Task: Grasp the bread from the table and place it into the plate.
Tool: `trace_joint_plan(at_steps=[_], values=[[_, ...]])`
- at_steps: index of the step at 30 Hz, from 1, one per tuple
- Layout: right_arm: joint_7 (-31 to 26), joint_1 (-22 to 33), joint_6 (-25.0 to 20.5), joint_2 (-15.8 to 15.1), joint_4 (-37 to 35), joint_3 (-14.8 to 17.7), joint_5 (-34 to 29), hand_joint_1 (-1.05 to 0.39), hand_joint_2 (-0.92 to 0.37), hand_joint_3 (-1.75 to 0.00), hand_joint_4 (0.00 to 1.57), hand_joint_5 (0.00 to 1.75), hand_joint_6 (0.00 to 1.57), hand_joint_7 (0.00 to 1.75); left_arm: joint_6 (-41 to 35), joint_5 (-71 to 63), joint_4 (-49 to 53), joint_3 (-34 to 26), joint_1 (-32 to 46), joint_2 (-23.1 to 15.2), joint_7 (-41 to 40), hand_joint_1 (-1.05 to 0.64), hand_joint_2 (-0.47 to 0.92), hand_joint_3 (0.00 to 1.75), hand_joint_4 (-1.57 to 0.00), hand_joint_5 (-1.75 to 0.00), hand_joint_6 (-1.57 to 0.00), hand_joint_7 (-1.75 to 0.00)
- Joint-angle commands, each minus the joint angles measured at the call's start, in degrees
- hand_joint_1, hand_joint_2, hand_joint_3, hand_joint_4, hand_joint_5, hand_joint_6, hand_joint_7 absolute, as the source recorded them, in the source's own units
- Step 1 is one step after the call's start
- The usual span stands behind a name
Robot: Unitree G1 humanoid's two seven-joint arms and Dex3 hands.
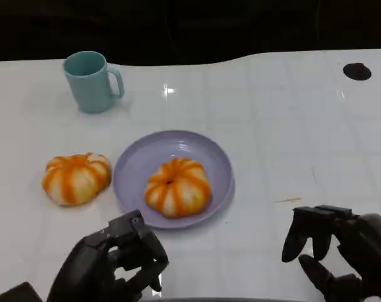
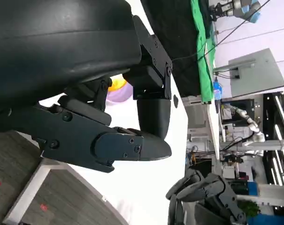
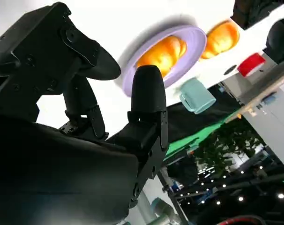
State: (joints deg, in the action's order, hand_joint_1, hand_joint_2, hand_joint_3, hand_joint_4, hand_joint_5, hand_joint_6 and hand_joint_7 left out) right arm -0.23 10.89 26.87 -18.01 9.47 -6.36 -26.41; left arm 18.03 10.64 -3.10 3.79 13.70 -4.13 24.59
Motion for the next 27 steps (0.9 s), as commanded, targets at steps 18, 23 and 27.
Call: trace_joint_plan(at_steps=[18,23,27], values=[[-5.64,-2.68,0.68,0.25,-7.13,-0.79,-5.65,0.01,-0.24,-1.33,0.75,1.75,0.62,1.54,3.05,1.46,4.19,-1.9,-1.66,-1.39,0.73,-0.53,0.92,0.3,-0.67,-1.75,-0.59,-1.54],[-5.32,-2.74,0.22,0.38,-7.57,-1.14,-5.14,0.03,-0.24,-1.31,0.75,1.75,0.64,1.54,3.04,2.06,4.89,-1.98,-1.94,-1.49,1.18,-0.51,0.92,0.29,-0.68,-1.75,-0.59,-1.55],[-5.65,-2.58,0.41,0.38,-7.69,-1.33,-5.23,0.04,-0.23,-1.31,0.75,1.74,0.65,1.52,2.68,2.1,4.72,-1.93,-1.79,-1.71,1.18,-0.51,0.92,0.29,-0.68,-1.75,-0.59,-1.55]])
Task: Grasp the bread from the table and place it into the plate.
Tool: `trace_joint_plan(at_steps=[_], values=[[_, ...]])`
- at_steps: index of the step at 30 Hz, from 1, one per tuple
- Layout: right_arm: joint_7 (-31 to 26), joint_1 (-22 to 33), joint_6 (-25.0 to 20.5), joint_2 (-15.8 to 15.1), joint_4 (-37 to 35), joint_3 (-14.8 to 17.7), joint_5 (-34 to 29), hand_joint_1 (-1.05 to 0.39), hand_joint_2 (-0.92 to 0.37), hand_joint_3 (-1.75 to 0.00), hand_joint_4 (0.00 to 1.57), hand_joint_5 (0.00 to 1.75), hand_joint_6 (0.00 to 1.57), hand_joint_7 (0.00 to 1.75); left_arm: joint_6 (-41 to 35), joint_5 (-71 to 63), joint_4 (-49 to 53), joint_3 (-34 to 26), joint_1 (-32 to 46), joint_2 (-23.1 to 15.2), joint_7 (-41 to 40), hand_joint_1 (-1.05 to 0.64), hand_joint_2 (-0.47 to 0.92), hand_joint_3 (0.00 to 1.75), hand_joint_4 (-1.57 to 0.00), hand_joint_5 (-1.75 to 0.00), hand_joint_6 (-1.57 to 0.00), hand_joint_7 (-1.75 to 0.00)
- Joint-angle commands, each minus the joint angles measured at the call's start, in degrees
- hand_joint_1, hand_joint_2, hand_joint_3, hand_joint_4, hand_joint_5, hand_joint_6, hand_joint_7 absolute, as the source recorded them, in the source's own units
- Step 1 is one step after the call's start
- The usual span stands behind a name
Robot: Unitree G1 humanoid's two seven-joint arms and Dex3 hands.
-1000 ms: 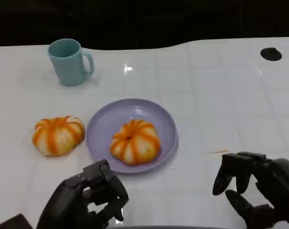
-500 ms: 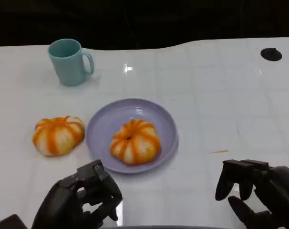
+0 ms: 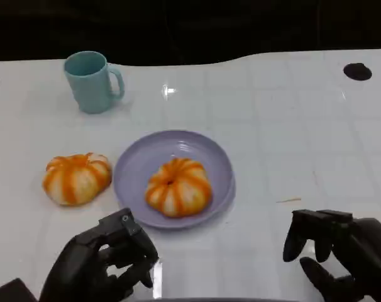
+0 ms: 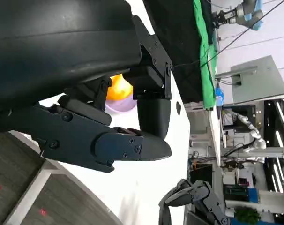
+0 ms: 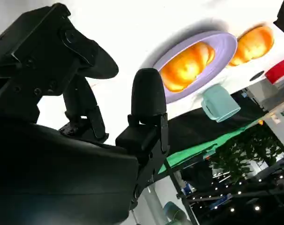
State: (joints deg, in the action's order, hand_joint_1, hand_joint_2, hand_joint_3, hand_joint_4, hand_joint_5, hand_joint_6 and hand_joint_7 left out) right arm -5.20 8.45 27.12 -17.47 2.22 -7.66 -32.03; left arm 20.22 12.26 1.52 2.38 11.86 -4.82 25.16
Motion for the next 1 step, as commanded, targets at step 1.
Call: trace_joint_plan(at_steps=[1], values=[[-0.68,-0.09,0.11,-0.15,-0.33,-0.05,0.36,0.04,-0.23,-1.31,0.75,1.74,0.66,1.51,0.46,0.57,0.1,-0.52,0.06,-1.01,0.62,-0.52,0.92,0.29,-0.68,-1.75,-0.59,-1.55]])
